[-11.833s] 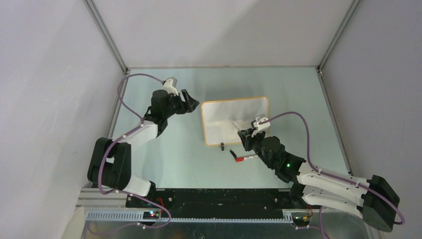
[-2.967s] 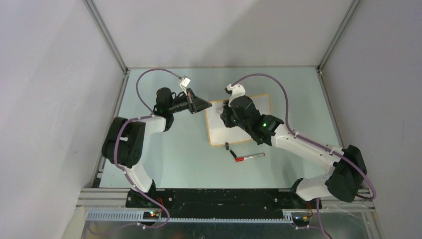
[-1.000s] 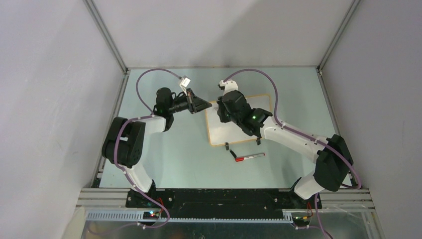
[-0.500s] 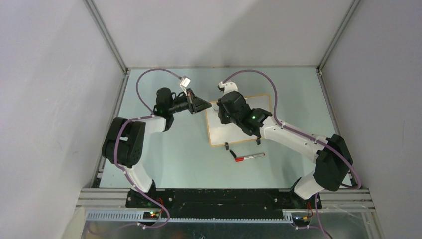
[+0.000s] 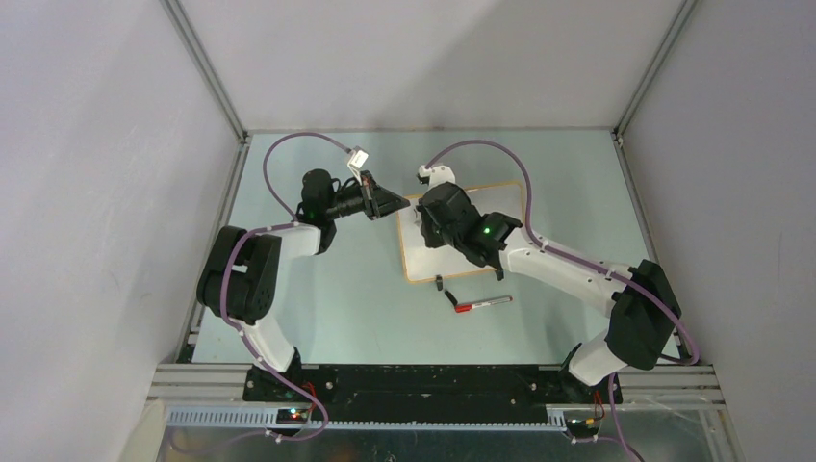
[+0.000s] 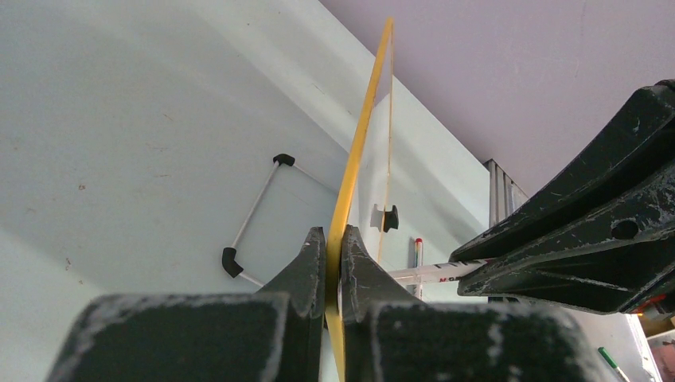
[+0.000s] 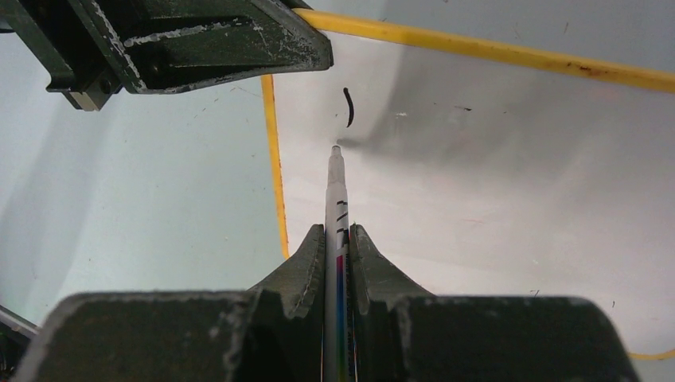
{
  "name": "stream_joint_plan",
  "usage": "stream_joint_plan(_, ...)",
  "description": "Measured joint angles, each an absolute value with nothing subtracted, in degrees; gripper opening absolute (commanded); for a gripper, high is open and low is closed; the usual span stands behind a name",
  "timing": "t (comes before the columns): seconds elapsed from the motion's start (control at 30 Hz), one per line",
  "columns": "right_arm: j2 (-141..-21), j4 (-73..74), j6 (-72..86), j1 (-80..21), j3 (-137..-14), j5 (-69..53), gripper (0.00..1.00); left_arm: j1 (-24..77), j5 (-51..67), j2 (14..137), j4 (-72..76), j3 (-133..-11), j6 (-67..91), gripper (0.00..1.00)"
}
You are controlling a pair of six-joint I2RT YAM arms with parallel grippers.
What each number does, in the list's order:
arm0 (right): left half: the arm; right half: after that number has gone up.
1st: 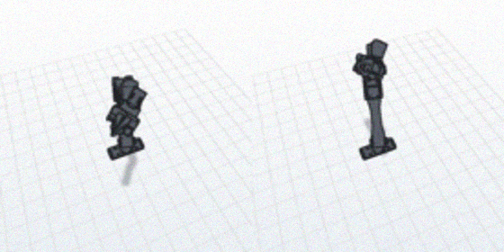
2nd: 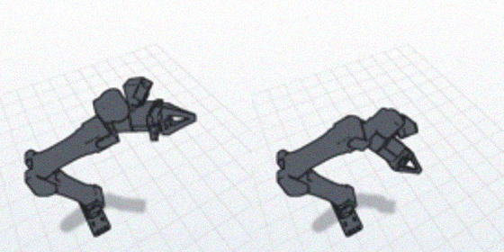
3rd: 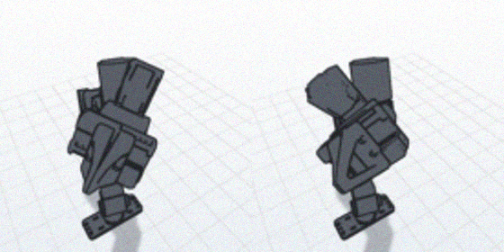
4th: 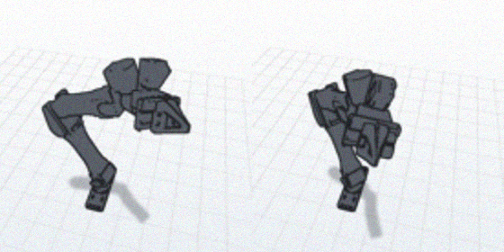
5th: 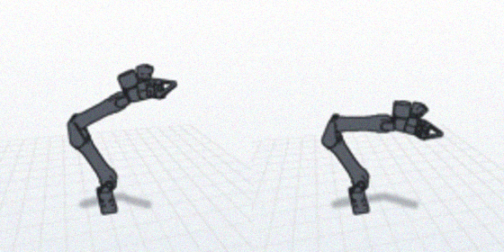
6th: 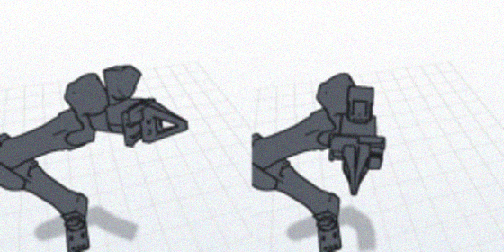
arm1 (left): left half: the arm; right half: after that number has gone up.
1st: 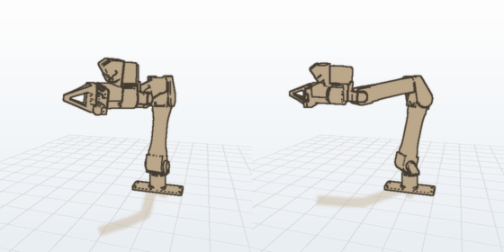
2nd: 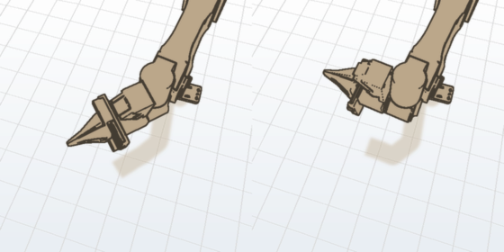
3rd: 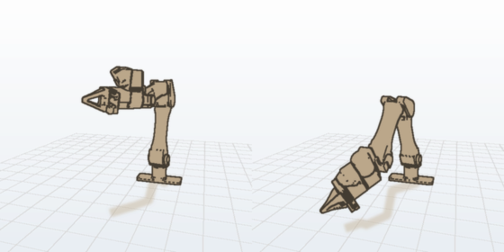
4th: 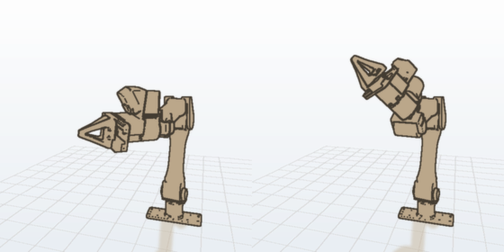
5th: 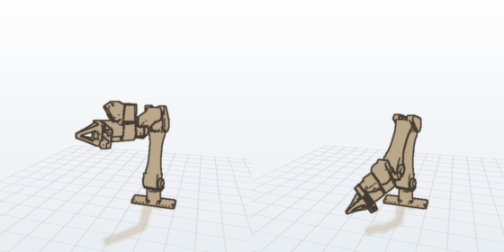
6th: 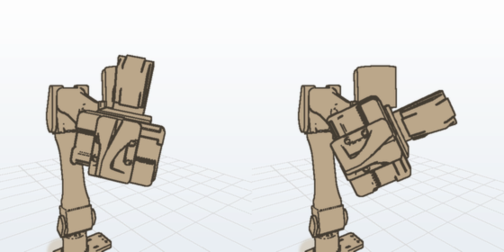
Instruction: Write a sentence on the whiteboard
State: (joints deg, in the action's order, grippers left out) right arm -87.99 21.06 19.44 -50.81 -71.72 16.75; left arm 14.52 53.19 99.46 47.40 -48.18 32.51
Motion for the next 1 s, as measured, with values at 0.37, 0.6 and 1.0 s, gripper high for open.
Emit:
stream_joint_plan(0.37,-87.7,20.5,19.2,-50.8,-71.7,16.7,0.00,14.5,53.2,99.5,47.4,-48.2,32.5,0.05)
stream_joint_plan(0.6,-87.4,19.0,18.3,-49.9,-71.7,16.7,0.00,14.6,53.2,99.5,47.4,-48.2,32.5,0.05)
stream_joint_plan(1.0,-87.4,18.5,17.7,-49.3,-72.6,16.7,0.00,14.7,53.2,99.5,47.3,-48.2,32.4,0.05)
